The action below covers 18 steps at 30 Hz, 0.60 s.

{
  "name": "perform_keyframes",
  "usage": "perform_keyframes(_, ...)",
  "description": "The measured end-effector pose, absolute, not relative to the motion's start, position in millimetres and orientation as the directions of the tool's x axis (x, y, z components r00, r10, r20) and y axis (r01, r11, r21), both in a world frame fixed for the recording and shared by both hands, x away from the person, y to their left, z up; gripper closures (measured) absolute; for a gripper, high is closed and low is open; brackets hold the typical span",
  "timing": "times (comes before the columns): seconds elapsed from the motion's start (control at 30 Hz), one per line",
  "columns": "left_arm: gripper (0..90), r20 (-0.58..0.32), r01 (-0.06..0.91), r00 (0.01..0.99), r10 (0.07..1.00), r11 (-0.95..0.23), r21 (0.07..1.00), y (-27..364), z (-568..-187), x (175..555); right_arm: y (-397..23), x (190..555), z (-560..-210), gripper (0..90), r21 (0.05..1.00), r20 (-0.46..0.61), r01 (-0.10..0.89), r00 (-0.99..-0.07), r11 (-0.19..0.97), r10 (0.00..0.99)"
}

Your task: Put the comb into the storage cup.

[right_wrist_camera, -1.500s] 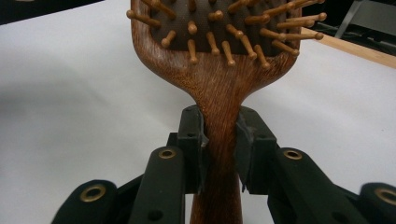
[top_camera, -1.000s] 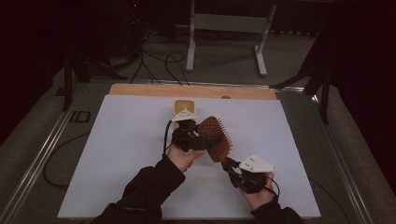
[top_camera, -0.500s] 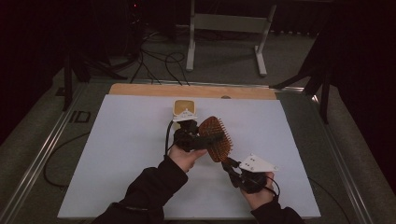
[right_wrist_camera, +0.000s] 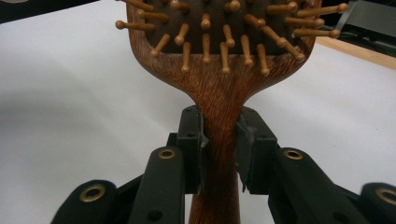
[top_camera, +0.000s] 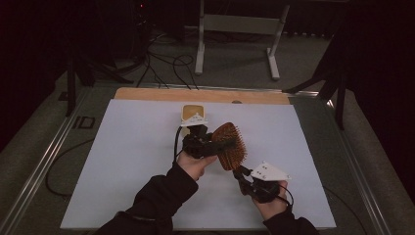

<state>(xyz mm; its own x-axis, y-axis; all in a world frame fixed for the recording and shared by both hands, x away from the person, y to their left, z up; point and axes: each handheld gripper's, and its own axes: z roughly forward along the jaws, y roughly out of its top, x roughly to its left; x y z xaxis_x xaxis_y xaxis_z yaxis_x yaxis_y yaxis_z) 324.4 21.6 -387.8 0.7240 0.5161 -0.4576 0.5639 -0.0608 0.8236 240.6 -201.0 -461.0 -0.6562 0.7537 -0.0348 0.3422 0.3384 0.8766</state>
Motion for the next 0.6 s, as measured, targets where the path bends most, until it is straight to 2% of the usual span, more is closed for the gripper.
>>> perform_keyframes(0.43,54.3,-0.417,0.518,0.765,0.490,-0.084,0.851,19.2,-377.0,319.7,-201.8,240.0,-458.3,71.4,0.889,-0.013,0.333,-0.665,0.313,0.746)
perform_keyframes(0.53,54.5,-0.408,0.510,0.765,0.498,-0.082,0.856,20.3,-374.1,319.6,-201.5,241.5,-460.0,56.8,0.887,0.007,0.350,-0.662,0.301,0.750)
perform_keyframes(0.57,54.5,-0.408,0.510,0.765,0.498,-0.082,0.856,20.3,-374.1,319.6,-201.5,241.5,-460.0,56.8,0.887,0.007,0.350,-0.662,0.301,0.750)
perform_keyframes(0.6,54.4,-0.411,0.510,0.767,0.492,-0.078,0.857,21.8,-372.1,320.7,-200.9,243.0,-462.3,49.0,0.880,0.021,0.367,-0.663,0.300,0.749)
